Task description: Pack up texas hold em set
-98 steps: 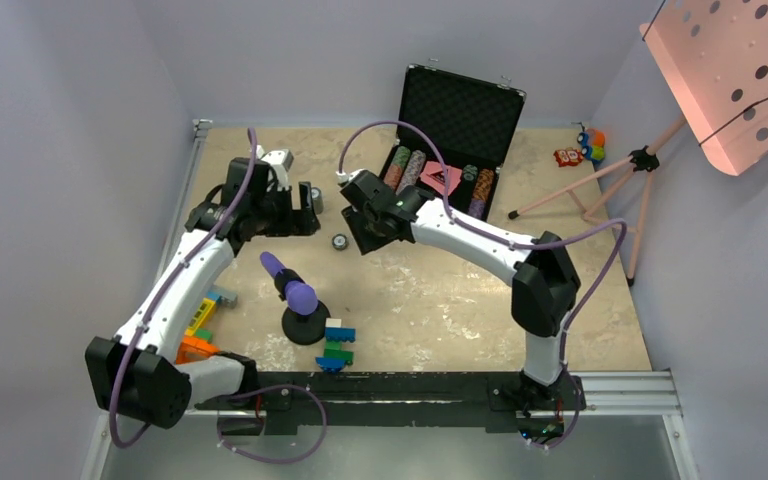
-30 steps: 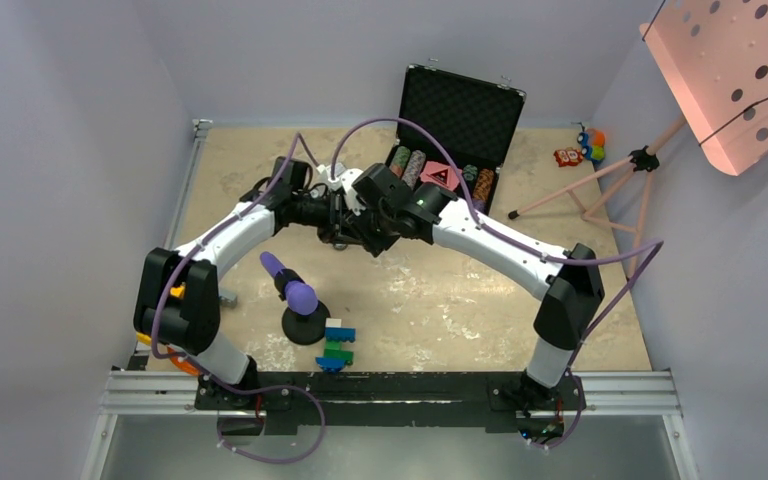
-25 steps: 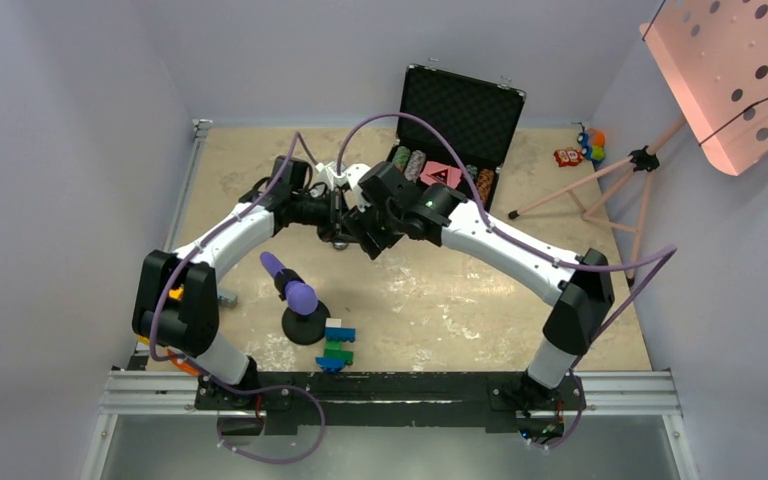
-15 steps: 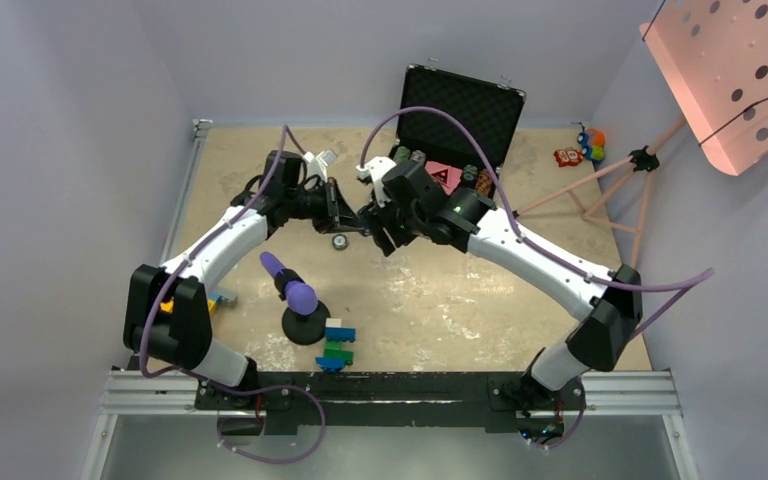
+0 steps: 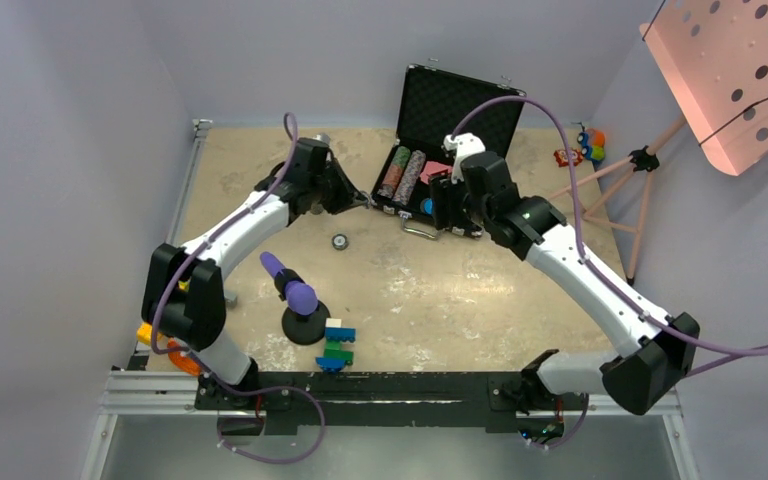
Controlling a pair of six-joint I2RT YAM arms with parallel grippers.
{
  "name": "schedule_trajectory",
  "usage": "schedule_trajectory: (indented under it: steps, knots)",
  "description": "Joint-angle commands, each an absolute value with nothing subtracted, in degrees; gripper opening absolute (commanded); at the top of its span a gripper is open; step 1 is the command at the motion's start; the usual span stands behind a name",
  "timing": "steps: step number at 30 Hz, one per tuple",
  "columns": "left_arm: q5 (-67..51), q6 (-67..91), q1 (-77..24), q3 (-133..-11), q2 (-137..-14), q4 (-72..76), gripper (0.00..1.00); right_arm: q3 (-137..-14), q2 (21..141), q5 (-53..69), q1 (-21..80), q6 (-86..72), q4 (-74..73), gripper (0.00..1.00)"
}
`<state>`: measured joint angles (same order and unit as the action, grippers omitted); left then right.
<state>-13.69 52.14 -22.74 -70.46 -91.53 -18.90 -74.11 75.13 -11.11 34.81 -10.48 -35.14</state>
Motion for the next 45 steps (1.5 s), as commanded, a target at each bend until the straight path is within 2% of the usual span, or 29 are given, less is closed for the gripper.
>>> schedule_trajectory:
  steps: [1,8,17,45]
  knots:
    - [-2.66,59.48,-25.54,-77.07,-97.36,-17.73,0.0,-71.0,70.7,-14.04,33.55,-12.37,-29.81,0.69]
    - [7.51,65.2,-28.52,-84.61,-105.41,-19.63,0.0,-68.02,66.02,-14.46,32.74,-12.65,-27.68,0.69]
    - [12.64,68.03,-29.54,-91.42,-112.05,-23.33,0.0,-66.8,62.47,-14.56,32.56,-12.92,-26.72,0.71]
    - [12.21,68.52,-30.02,-97.87,-122.08,-24.11,0.0,-65.92,61.3,-14.51,32.42,-12.97,-26.28,0.71]
